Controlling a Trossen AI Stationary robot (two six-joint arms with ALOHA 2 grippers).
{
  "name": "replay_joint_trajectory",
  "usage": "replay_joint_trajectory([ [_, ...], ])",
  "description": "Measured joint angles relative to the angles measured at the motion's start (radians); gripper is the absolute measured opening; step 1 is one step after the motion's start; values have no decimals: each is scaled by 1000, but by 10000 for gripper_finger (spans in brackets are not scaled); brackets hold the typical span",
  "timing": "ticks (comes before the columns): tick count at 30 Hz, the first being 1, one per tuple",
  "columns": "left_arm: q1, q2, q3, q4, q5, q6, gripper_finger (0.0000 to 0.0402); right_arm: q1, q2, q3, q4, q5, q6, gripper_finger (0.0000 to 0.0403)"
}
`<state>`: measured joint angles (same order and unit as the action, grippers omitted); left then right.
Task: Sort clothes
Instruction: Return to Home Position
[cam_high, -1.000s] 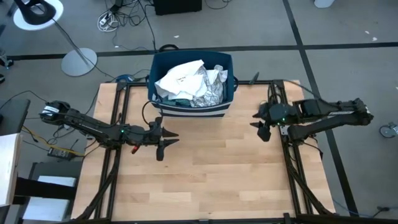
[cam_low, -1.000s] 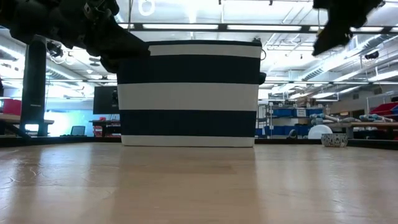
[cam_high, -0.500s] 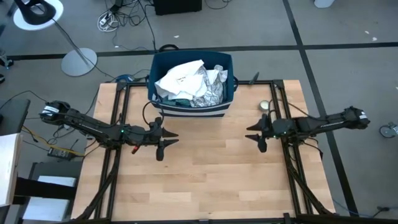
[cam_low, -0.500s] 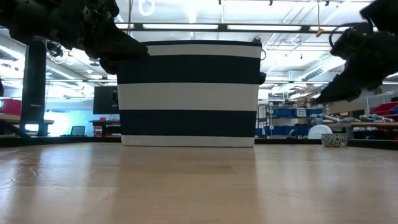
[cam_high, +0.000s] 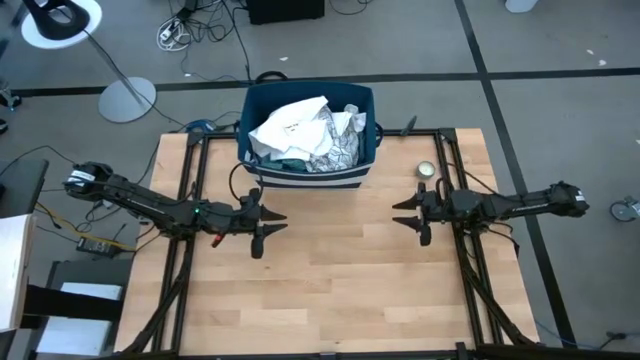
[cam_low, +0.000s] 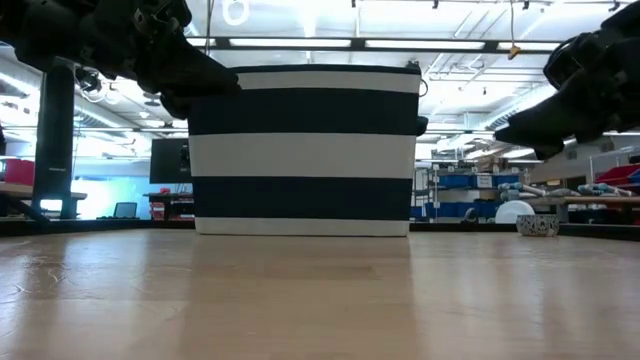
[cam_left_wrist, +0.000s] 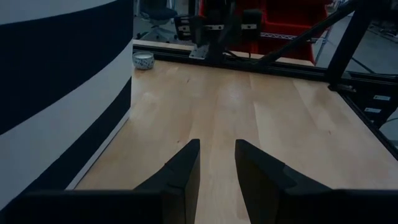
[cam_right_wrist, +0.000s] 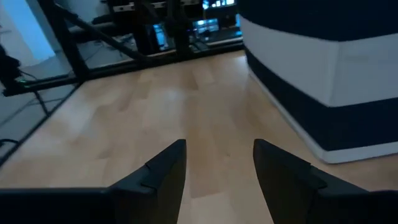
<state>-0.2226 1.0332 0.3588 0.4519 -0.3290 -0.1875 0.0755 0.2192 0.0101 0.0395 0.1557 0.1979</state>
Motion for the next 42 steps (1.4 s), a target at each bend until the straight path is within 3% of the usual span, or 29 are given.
replay_joint_trajectory([
  [10,0,0,0,-1,0,-1,106,-106,5,0,23,214,-85,187],
  [19,19,0,0,17,46,-24,106,-130,5,-1,28,216,-176,187],
  [27,89,-22,-112,266,145,23,106,-130,5,-1,32,215,-176,187],
  [35,121,-224,-345,420,94,1,106,-130,5,-1,36,215,-176,187],
  [38,121,-324,-351,283,34,11,106,-130,5,-2,35,214,-175,187],
  [42,120,-436,-351,121,31,24,106,-130,5,-1,35,214,-175,187],
])
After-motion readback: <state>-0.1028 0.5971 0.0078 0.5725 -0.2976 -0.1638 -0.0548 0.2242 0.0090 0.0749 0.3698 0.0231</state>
